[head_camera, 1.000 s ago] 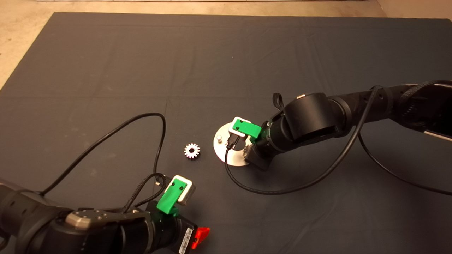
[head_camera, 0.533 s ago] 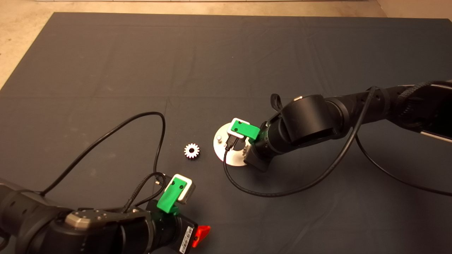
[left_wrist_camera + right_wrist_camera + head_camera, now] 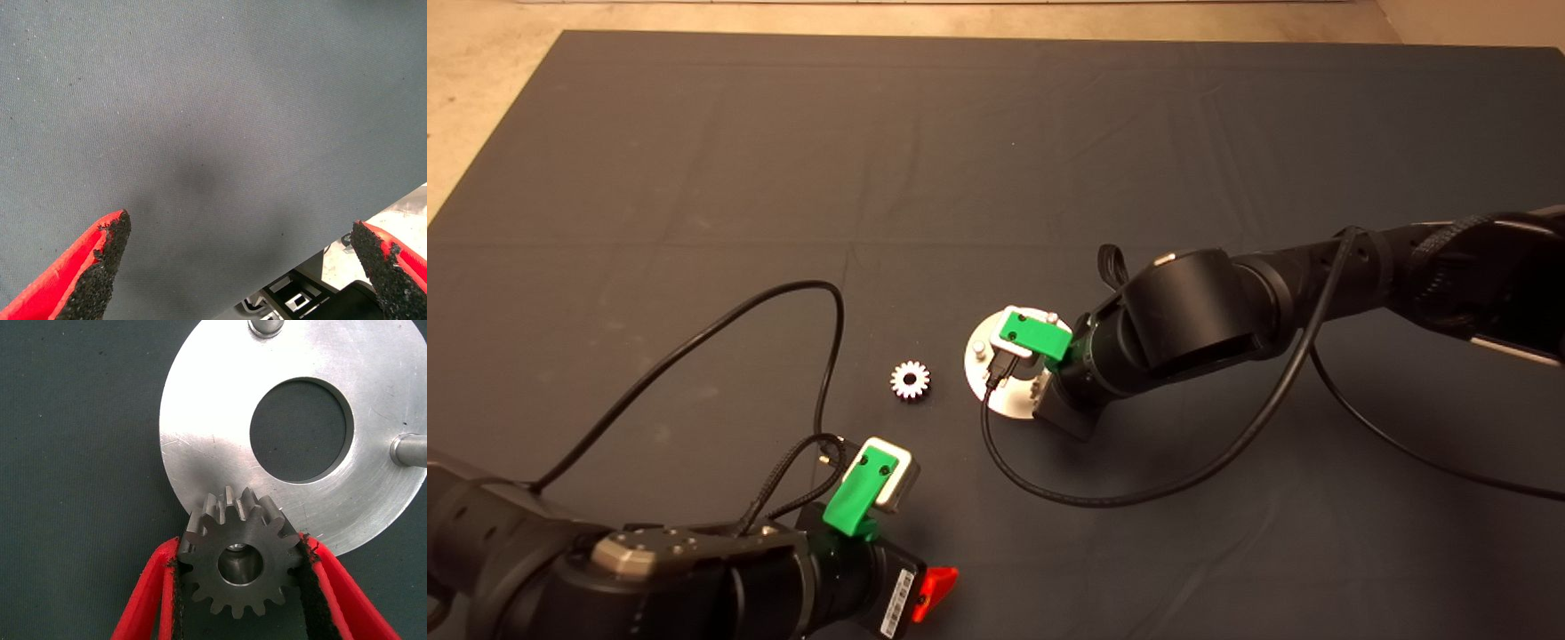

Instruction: Install three planetary gears onto the carrier pins

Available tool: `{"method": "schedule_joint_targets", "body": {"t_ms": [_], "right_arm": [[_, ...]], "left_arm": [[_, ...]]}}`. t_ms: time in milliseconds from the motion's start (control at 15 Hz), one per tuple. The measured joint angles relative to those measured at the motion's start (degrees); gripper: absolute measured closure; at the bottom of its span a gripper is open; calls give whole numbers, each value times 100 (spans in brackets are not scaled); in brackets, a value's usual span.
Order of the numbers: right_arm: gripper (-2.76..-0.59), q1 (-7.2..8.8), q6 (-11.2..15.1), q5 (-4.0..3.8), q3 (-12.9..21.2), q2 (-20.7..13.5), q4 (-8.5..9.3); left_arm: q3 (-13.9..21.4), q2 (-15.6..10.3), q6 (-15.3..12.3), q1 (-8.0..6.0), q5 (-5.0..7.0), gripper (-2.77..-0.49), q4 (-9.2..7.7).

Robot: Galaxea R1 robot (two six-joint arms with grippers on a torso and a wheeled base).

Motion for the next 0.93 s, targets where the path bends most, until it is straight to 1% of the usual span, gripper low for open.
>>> {"method": "schedule_joint_targets", "body": {"t_ms": [600, 933], "right_arm": [[-92, -12, -2, 9, -15, -7, 2], [-93, -15, -2, 66, -83, -9, 7]], "left_arm": [[0, 0, -20, 0, 0, -236, 12], [0, 0, -20, 0, 0, -236, 15]]}}
